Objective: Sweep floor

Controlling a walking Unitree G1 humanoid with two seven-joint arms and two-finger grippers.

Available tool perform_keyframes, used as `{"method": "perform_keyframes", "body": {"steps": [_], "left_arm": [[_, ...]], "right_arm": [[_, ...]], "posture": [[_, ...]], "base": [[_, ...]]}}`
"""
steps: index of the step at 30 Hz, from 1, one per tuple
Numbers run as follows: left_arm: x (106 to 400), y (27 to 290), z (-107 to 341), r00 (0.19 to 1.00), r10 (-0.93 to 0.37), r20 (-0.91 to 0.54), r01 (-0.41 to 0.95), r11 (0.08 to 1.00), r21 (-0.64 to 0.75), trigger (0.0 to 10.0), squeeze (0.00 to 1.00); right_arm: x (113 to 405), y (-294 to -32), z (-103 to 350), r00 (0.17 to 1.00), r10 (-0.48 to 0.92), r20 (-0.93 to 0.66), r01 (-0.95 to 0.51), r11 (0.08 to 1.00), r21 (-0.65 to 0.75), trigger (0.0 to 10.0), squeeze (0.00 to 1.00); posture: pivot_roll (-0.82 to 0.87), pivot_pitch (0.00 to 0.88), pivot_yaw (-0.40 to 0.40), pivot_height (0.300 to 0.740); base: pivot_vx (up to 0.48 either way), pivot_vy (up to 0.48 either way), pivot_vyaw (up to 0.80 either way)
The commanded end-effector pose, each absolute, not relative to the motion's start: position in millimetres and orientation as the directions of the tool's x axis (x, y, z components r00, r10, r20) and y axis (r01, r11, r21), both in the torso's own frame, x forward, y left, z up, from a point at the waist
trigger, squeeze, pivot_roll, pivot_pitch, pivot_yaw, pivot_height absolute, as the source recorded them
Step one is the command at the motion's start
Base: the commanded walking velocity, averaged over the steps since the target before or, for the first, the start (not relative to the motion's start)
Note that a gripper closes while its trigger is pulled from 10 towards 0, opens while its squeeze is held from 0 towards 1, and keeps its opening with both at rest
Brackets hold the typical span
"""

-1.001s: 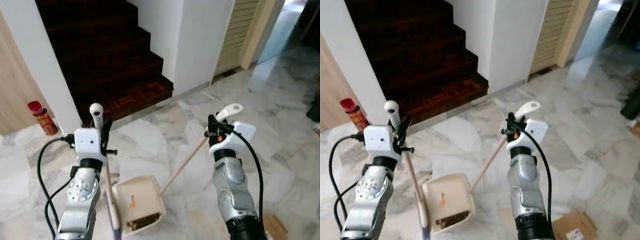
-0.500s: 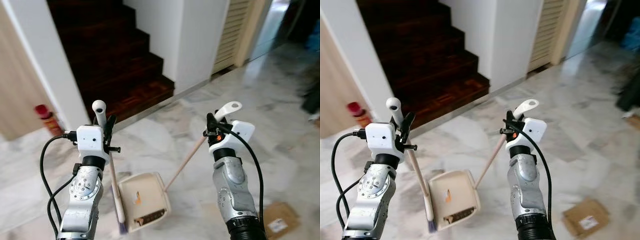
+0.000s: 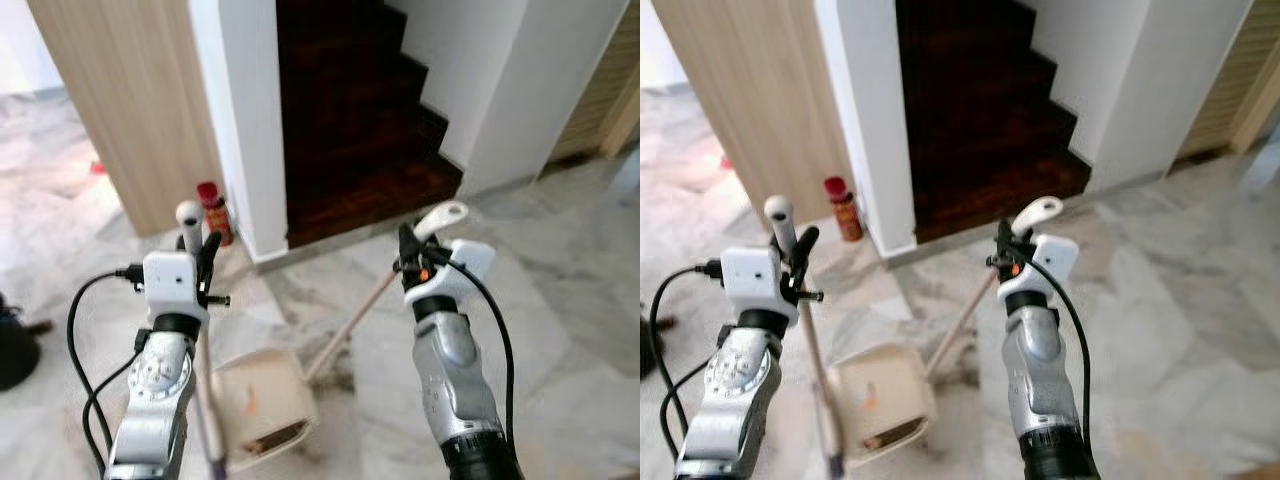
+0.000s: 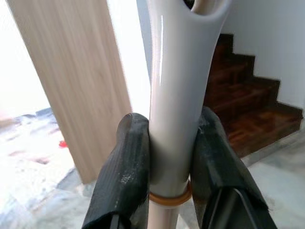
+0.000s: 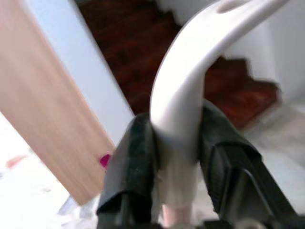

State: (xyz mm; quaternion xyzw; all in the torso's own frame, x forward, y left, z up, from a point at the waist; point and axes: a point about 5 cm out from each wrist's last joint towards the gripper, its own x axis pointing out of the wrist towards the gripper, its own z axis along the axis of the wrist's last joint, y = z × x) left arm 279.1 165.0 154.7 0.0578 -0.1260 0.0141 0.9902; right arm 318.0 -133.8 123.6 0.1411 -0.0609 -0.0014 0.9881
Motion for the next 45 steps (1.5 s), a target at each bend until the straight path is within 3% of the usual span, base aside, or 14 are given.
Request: {"method": "perform_keyframes", "body": {"steps": [1,15,31,45], "left_arm": [[279.7,160.5,167.1,0.954,-0.003,0.301,-0.023,0.996,0.083,10.0,0.0],[278.7,160.5,166.7,0.954,-0.002,0.299,-0.026,0.996,0.089,10.0,0.0],[278.3,155.8,164.5,0.955,-0.024,0.296,-0.004,0.996,0.093,10.0,0.0],[279.7,155.8,165.3,0.956,-0.02,0.294,-0.008,0.996,0.091,10.0,0.0]], "right_arm": [[321.8,-133.1,138.1,0.984,-0.023,0.176,-0.027,0.96,0.278,10.0,0.0],[321.4,-132.0,138.4,0.984,-0.02,0.179,-0.032,0.958,0.286,10.0,0.0],[321.7,-126.9,139.7,0.983,0.002,0.186,-0.056,0.956,0.287,10.0,0.0],[321.9,-125.7,137.3,0.985,0.005,0.17,-0.057,0.952,0.302,10.0,0.0]], "posture": [[-0.04,0.02,0.01,0.74],[-0.04,0.02,0.009,0.74],[-0.04,0.0,0.011,0.74],[-0.04,0.018,0.014,0.74]], "base": [[0.0,0.431,0.0],[0.0,0.43,0.0],[0.0,0.43,0.68],[0.0,0.431,0.0]]}}
